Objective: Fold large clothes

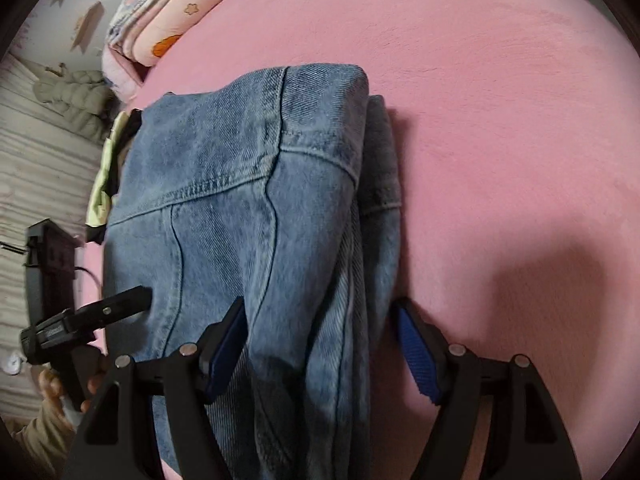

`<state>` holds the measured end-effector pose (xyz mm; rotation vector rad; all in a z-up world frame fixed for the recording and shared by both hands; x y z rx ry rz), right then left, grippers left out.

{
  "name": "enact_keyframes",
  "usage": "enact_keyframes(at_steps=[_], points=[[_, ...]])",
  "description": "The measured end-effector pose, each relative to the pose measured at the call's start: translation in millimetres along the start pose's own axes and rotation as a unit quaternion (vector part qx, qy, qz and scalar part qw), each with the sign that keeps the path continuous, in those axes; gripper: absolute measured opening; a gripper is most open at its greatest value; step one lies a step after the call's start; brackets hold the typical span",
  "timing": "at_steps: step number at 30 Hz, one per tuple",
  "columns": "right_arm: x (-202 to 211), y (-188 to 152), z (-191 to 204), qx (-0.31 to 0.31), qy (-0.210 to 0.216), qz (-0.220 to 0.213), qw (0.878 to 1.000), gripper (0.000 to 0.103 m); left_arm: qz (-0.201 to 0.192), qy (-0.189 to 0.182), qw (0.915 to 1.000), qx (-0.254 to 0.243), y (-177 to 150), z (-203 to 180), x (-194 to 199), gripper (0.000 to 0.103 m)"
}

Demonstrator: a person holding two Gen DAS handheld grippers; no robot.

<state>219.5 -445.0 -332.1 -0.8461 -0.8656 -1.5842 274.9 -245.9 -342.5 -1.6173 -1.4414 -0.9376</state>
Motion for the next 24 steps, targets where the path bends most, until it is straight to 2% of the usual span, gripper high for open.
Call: enact_keyframes(at_steps=[1, 5, 8, 11, 13, 14, 16, 18, 21, 24], points=[[0, 1, 0, 0.005, 0.003, 0.003, 1.000, 0.069, 0.002, 0.000, 1.0000, -0.001, 0, 0, -1, 0.103], [-1, 5, 8, 0.041, 0.016, 0.009, 0.999, 0.047, -0.001, 0.006, 1.0000, -0.003, 0, -2, -3, 0.103], [-1, 6, 15, 0.060, 0.004, 0.007, 0.998, 0.039, -0.013, 0.022, 0.9996, -0.010, -2, -5, -3, 0.100], [4, 5, 26, 0.083, -0.014, -0.011, 0.996, 0.027, -0.037, 0.037, 0.9985, -0.018, -7, -12, 3, 0.088], [13, 2, 35, 0.098, -0.030, -0.028, 0.994, 0.022, -0.058, 0.048, 0.9967, -0.030, -11, -17, 12, 0.072], [17, 0, 39, 0.104, -0.035, -0.035, 0.993, 0.020, -0.065, 0.049, 0.9962, -0.033, -14, -19, 17, 0.068], [29, -5, 51, 0.109, -0.041, -0.052, 0.992, 0.018, -0.076, 0.043, 0.9956, -0.033, -19, -21, 30, 0.052], [41, -11, 63, 0.107, -0.039, -0.067, 0.991, 0.017, -0.085, 0.042, 0.9945, -0.044, -27, -23, 47, 0.047], [56, -24, 87, 0.112, -0.047, -0.077, 0.990, 0.016, -0.096, 0.068, 0.9904, -0.073, -43, -28, 72, 0.045], [66, -41, 116, 0.108, -0.047, -0.076, 0.990, 0.016, -0.090, 0.068, 0.9897, -0.087, -59, -22, 103, 0.044]])
Point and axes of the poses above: each gripper's, at about its wrist camera, not at the fingertips, and x roughly against the way its jaws point, z to its left, y to its top, the point moved 5 cm from there along -x, roughly the way its jaws point, and after that the axes turned 8 degrees about z, right-handed, at the moved point
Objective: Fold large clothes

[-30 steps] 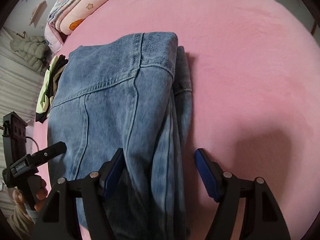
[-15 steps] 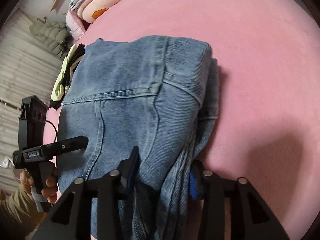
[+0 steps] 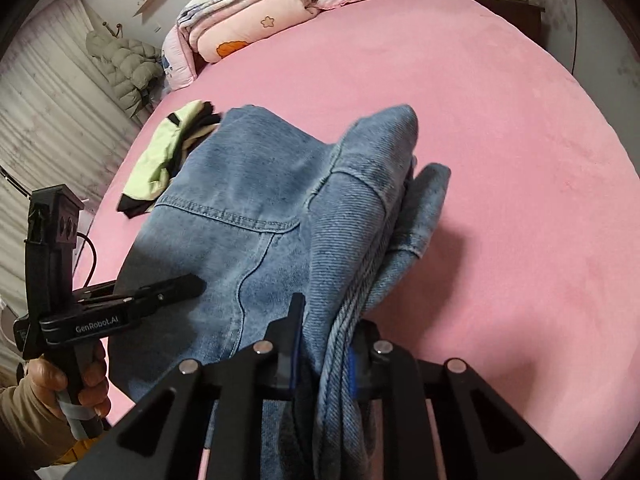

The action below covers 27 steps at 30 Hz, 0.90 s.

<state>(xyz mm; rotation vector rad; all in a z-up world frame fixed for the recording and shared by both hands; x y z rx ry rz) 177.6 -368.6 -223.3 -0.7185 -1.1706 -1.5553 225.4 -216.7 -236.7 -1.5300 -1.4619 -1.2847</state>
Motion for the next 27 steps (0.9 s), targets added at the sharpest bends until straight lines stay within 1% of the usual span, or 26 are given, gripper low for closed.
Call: enact_keyframes(at_steps=[4, 7, 8, 11, 13, 14, 17, 19, 22, 24, 26, 27], points=[[15, -8, 53, 0.000, 0.011, 0.001, 1.000, 0.016, 0.004, 0.001, 0.9999, -0.009, -6, 32, 51, 0.044], [17, -3, 103, -0.001, 0.025, 0.001, 1.000, 0.016, 0.004, 0.011, 0.9999, -0.009, -1, 67, 91, 0.044], [15, 2, 118, -0.002, 0.031, 0.000, 1.000, 0.016, 0.002, 0.014, 0.9999, -0.007, -1, 86, 108, 0.044], [7, 26, 173, 0.002, 0.053, -0.011, 0.999, 0.016, -0.012, 0.026, 0.9996, -0.003, 13, 138, 152, 0.044], [-2, 53, 216, 0.010, 0.070, -0.026, 0.997, 0.016, -0.027, 0.036, 0.9990, -0.005, 31, 172, 179, 0.044], [-6, 62, 230, 0.012, 0.076, -0.032, 0.997, 0.016, -0.034, 0.040, 0.9986, -0.006, 41, 189, 194, 0.044], [-25, 104, 278, 0.022, 0.098, -0.053, 0.994, 0.016, -0.057, 0.051, 0.9970, -0.013, 81, 241, 226, 0.045], [-41, 136, 306, 0.028, 0.103, -0.069, 0.992, 0.016, -0.074, 0.054, 0.9955, -0.024, 113, 274, 236, 0.045], [-75, 187, 340, 0.040, 0.100, -0.089, 0.990, 0.016, -0.093, 0.051, 0.9938, -0.034, 165, 324, 233, 0.045], [-102, 218, 352, 0.041, 0.097, -0.094, 0.990, 0.016, -0.100, 0.046, 0.9934, -0.032, 198, 357, 220, 0.045], [-134, 249, 357, 0.037, 0.094, -0.095, 0.990, 0.016, -0.100, 0.042, 0.9939, -0.024, 229, 387, 198, 0.045], [-149, 259, 359, 0.039, 0.091, -0.095, 0.991, 0.016, -0.098, 0.039, 0.9943, -0.017, 239, 399, 188, 0.045]])
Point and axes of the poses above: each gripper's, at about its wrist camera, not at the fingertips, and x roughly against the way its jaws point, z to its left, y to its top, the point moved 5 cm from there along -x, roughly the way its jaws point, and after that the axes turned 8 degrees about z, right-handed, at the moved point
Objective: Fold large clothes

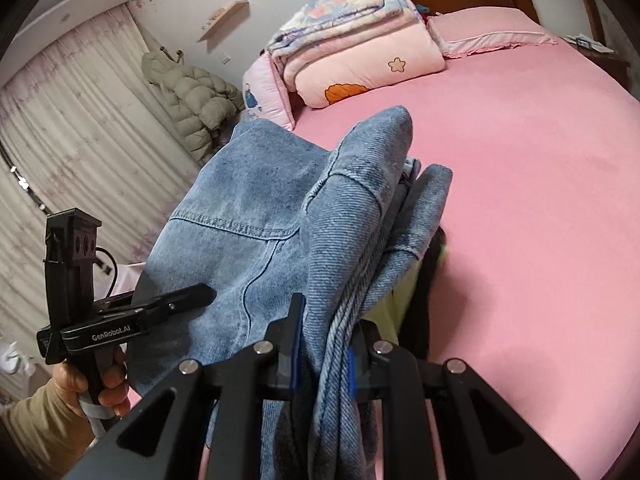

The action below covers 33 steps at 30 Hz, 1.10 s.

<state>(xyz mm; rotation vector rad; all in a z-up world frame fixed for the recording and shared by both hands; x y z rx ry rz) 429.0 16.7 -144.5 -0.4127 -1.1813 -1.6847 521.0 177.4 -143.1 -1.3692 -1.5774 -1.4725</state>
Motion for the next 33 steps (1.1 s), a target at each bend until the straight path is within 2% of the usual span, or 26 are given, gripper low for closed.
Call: enact_keyframes(at_steps=[3, 5, 6, 8, 9, 10, 12, 14, 16, 20, 21, 26, 33], points=[[-56, 18, -14, -0.009, -0.016, 0.013, 1.000, 0.016, 0.018, 0.002, 0.9998, 0.011, 15, 35, -50, 0.045], [-91, 19, -30, -0.022, -0.039, 0.040, 0.998, 0.017, 0.046, 0.011, 0.9986, 0.022, 14, 49, -90, 0.048], [-105, 16, -38, -0.027, -0.053, 0.057, 0.997, 0.018, 0.053, 0.015, 0.9982, 0.023, 11, 52, -101, 0.054], [-126, 11, -47, -0.025, -0.088, 0.080, 0.993, 0.024, 0.053, 0.031, 0.9975, 0.036, 7, 60, -116, 0.071], [-131, 9, -50, -0.022, -0.098, 0.084, 0.991, 0.025, 0.046, 0.044, 0.9969, 0.045, 5, 66, -119, 0.087], [-133, 7, -52, -0.019, -0.105, 0.086, 0.991, 0.030, 0.042, 0.053, 0.9962, 0.054, 2, 72, -121, 0.097], [-132, 6, -53, -0.020, -0.107, 0.088, 0.990, 0.038, 0.036, 0.053, 0.9954, 0.071, -4, 82, -123, 0.103], [-128, 7, -54, -0.021, -0.114, 0.088, 0.989, 0.044, 0.034, 0.045, 0.9949, 0.084, -6, 88, -122, 0.103], [-113, 1, -52, -0.027, -0.115, 0.090, 0.989, 0.046, 0.035, 0.058, 0.9940, 0.086, -6, 88, -119, 0.103], [-83, -7, -49, -0.048, -0.112, 0.098, 0.988, 0.046, 0.040, 0.125, 0.9893, 0.064, -14, 66, -99, 0.102], [-72, -11, -48, -0.052, -0.108, 0.099, 0.988, 0.046, 0.039, 0.129, 0.9892, 0.059, -16, 59, -93, 0.102], [-4, -28, -32, -0.059, -0.092, 0.095, 0.989, 0.046, 0.008, 0.126, 0.9913, 0.038, -32, -4, -36, 0.102], [120, -76, -13, -0.069, -0.061, 0.086, 0.992, 0.046, -0.028, 0.088, 0.9952, 0.033, -89, -118, 73, 0.102]])
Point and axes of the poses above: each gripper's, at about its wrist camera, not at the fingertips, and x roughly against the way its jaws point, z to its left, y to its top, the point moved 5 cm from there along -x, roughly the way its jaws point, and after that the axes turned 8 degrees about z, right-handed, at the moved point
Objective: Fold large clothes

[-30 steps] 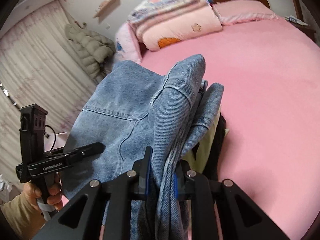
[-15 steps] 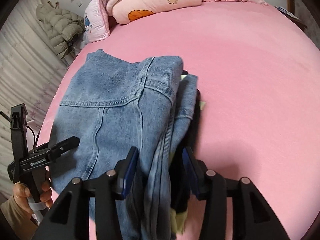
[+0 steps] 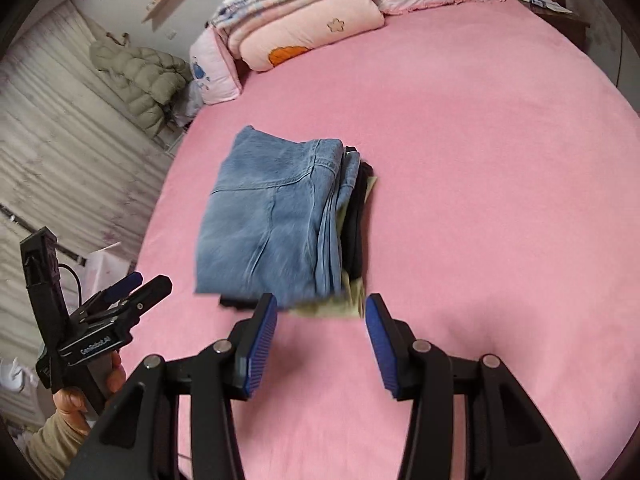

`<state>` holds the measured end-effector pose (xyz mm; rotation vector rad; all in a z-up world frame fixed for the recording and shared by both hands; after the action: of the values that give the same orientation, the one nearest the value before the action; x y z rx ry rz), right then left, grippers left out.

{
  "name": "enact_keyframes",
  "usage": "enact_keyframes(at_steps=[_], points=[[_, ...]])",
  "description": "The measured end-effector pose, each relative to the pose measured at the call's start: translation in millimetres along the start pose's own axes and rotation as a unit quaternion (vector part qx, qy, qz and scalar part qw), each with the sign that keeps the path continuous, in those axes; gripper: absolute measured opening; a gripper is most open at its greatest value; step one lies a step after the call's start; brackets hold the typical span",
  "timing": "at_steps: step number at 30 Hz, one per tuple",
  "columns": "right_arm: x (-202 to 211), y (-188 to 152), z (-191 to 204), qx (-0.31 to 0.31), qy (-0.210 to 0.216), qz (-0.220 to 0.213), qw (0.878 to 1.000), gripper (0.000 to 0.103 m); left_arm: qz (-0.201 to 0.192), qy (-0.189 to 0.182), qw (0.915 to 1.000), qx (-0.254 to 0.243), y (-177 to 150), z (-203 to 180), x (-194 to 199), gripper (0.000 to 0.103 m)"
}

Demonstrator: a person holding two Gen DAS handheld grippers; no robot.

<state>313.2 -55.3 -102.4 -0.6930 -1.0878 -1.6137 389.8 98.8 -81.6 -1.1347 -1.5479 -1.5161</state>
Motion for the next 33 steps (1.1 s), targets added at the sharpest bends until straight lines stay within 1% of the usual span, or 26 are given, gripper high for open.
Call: enact_keyframes(at_steps=[1, 5, 6, 8, 10, 13, 18, 23, 26, 30, 33], points=[[17, -11, -1, 0.003, -0.001, -0.002, 1.000, 0.046, -0.004, -0.008, 1.0000, -0.001, -2, -2, 18, 0.102], [79, -53, -3, 0.021, -0.008, -0.014, 1.000, 0.046, -0.012, -0.019, 0.9997, -0.007, -44, -46, 79, 0.102], [99, -67, -4, 0.028, -0.008, -0.017, 0.999, 0.046, -0.013, -0.020, 0.9997, -0.006, -46, -51, 85, 0.102], [122, -85, -6, 0.039, -0.013, -0.023, 0.999, 0.046, -0.013, -0.020, 0.9997, -0.007, -65, -75, 108, 0.102], [151, -107, -12, 0.047, -0.023, -0.033, 0.998, 0.046, -0.014, -0.014, 0.9998, -0.003, -85, -93, 123, 0.102], [180, -137, -22, 0.044, -0.030, -0.039, 0.998, 0.046, -0.009, -0.007, 0.9999, 0.001, -115, -119, 144, 0.102], [206, -180, -41, 0.038, -0.044, -0.037, 0.998, 0.046, -0.013, -0.006, 0.9999, 0.007, -159, -155, 170, 0.102], [218, -214, -58, 0.044, -0.091, -0.049, 0.994, 0.046, -0.012, -0.007, 0.9997, 0.022, -194, -182, 182, 0.102], [221, -232, -68, 0.029, -0.088, -0.046, 0.995, 0.046, -0.006, -0.003, 0.9997, 0.024, -210, -195, 183, 0.102], [223, -244, -74, 0.019, -0.101, -0.050, 0.993, 0.046, -0.012, 0.023, 0.9996, 0.012, -227, -208, 187, 0.102], [231, -248, -74, 0.016, -0.103, -0.060, 0.993, 0.046, -0.010, 0.031, 0.9993, 0.017, -235, -212, 189, 0.102]])
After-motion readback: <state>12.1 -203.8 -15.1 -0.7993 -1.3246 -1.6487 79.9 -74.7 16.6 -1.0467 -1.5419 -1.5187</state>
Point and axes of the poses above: each gripper's, at about its wrist camera, not at the fingertips, and x roughly against the way its jaws point, z to its left, y to its top, the point moved 5 cm from there along -x, roughly the way its jaws point, and after that the axes turned 8 degrees about z, right-handed, at the moved point
